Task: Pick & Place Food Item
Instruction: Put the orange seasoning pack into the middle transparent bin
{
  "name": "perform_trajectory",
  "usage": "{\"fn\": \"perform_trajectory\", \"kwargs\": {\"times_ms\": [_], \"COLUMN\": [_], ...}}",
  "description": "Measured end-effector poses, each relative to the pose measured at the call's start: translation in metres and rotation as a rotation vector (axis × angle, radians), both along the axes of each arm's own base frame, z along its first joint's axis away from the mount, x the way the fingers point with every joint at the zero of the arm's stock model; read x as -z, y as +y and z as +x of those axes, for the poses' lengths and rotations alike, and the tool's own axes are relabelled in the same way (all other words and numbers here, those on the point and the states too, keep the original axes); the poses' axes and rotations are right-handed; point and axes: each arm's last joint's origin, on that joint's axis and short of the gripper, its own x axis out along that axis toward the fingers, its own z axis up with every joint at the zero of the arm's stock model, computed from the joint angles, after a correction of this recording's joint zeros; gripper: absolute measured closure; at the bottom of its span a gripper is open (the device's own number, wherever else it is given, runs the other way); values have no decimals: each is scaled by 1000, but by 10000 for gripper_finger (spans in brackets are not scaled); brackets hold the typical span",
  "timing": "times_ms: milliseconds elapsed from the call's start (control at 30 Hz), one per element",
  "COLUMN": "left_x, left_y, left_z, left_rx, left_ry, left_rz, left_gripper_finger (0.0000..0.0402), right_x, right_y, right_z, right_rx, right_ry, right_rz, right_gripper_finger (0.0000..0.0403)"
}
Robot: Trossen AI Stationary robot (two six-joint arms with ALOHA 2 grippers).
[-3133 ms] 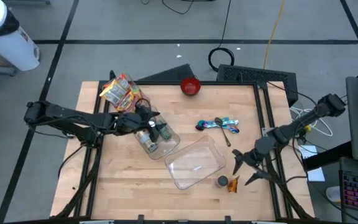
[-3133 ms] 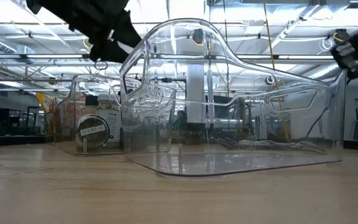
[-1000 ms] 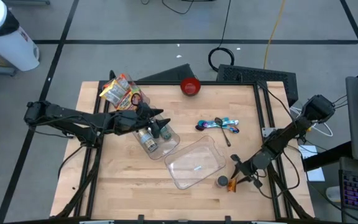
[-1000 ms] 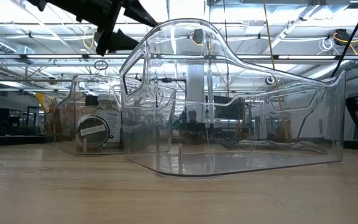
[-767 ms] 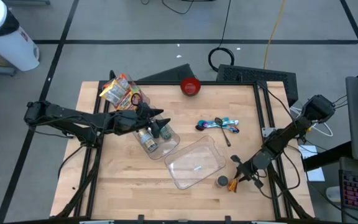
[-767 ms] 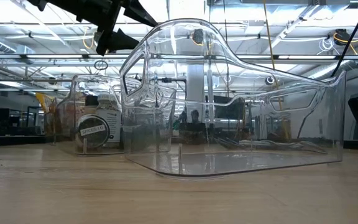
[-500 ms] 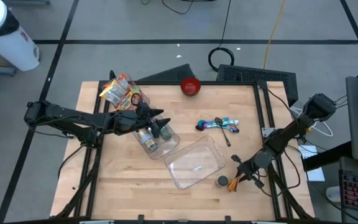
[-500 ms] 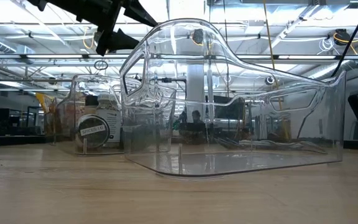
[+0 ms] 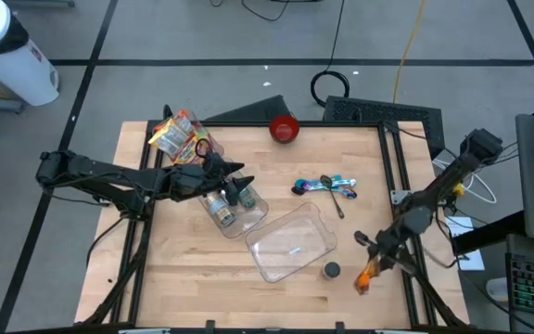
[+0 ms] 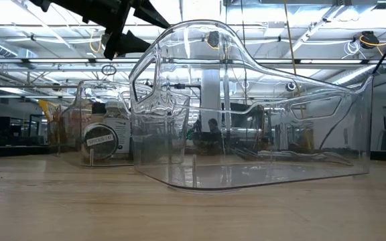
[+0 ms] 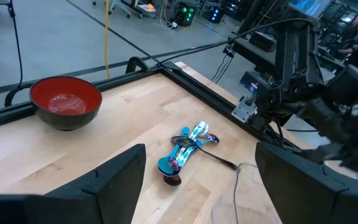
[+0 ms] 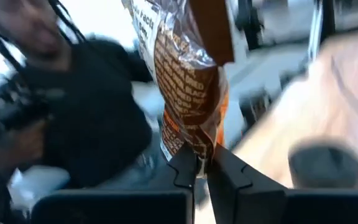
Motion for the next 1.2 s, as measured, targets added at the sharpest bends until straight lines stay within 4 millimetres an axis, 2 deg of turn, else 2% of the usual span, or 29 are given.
{"fn": "perform_trajectory", "kwargs": {"times_ms": [167, 300, 400, 533, 667, 800, 1000, 1200], "left_x": [0, -5, -9, -14, -30, -50, -76, -70], "left_y": [0, 0, 0, 0, -1, -4, -9, -17], "left_z": [0, 1, 2, 3, 9, 27, 71, 113], "left_rx": [0, 7, 13, 21, 158, 211, 255, 302], "left_ry": [-2, -36, -70, -127, -109, 7, 182, 300], "left_rz": [2, 32, 64, 68, 43, 95, 200, 276], "left_gripper_finger": [90, 83, 81, 85, 91, 91, 92, 92], "right_x": [-24, -38, -53, -68, -67, -55, -45, -48], "right_y": [-9, -18, -25, -40, -64, -86, -105, -106], "right_z": [0, 13, 31, 59, 83, 103, 124, 132], "right_rx": [159, 401, 553, 694, 845, 943, 951, 954], "right_ry": [-207, -250, -191, -3, 177, 273, 320, 257], "right_rz": [104, 50, -35, -190, -286, -321, -316, -328], "right_gripper_finger": [395, 395, 395, 395, 395, 395, 395, 395]}}
